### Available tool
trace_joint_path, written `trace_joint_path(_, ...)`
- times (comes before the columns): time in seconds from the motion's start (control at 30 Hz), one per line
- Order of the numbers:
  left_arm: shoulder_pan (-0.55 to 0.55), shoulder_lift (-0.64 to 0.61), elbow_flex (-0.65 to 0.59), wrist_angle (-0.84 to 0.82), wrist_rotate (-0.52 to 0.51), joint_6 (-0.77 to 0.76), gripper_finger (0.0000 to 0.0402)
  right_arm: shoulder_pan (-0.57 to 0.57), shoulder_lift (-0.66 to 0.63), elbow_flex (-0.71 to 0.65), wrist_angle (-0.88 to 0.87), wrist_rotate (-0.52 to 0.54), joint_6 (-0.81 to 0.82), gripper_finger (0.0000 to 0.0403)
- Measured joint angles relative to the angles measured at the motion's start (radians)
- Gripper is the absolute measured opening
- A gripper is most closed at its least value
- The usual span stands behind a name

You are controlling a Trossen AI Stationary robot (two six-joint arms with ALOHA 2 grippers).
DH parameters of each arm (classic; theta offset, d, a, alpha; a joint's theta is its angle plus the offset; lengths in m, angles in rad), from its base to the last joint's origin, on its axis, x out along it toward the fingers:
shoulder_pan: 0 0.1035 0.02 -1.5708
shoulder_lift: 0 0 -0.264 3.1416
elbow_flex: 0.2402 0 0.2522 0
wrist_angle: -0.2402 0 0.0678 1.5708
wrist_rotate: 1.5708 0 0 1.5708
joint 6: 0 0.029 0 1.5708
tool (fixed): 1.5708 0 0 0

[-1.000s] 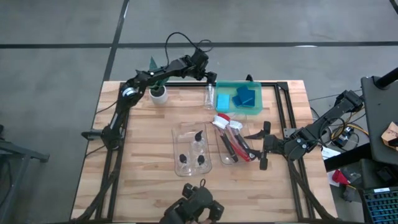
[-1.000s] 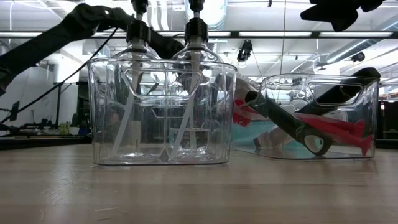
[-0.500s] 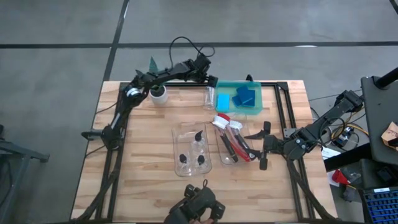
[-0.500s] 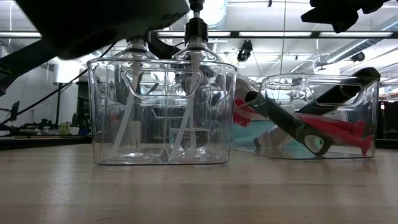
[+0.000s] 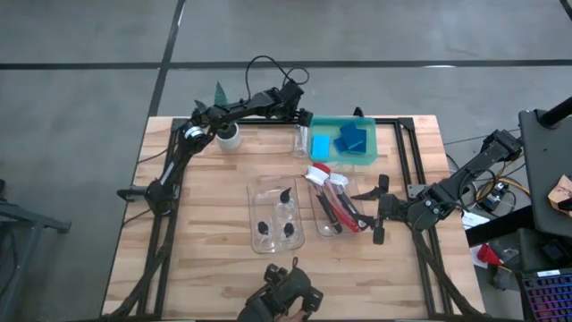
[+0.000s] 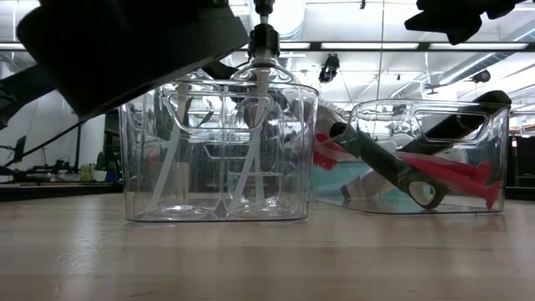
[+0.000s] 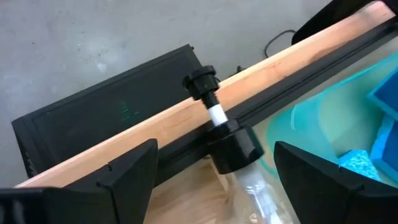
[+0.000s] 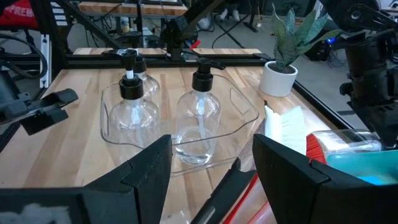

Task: Pick & Place Kitchen Sink Supplies
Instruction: Put the transparent soap dispenser into the left transparent bin

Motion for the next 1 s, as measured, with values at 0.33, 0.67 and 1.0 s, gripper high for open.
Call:
trace_joint_path(0.33, 0.000, 0.010, 0.000, -0.022, -0.011, -0.005, 0.0274, 0.000, 0.000, 0.000, 0.000, 0.000, 0.000, 0.0221)
trace_joint_path(0.67, 0.000, 0.013, 0.000, -0.078, -0.026, 0.002, 0.0212, 0.000, 0.000, 0.000, 0.000, 0.000, -0.003, 0.0221)
trace_joint_path(1.0, -0.002, 0.016, -0.002, -0.074, 0.013, 0.005, 0.0151, 0.000, 0.000, 0.000, -0.001, 0.000, -0.003, 0.0221)
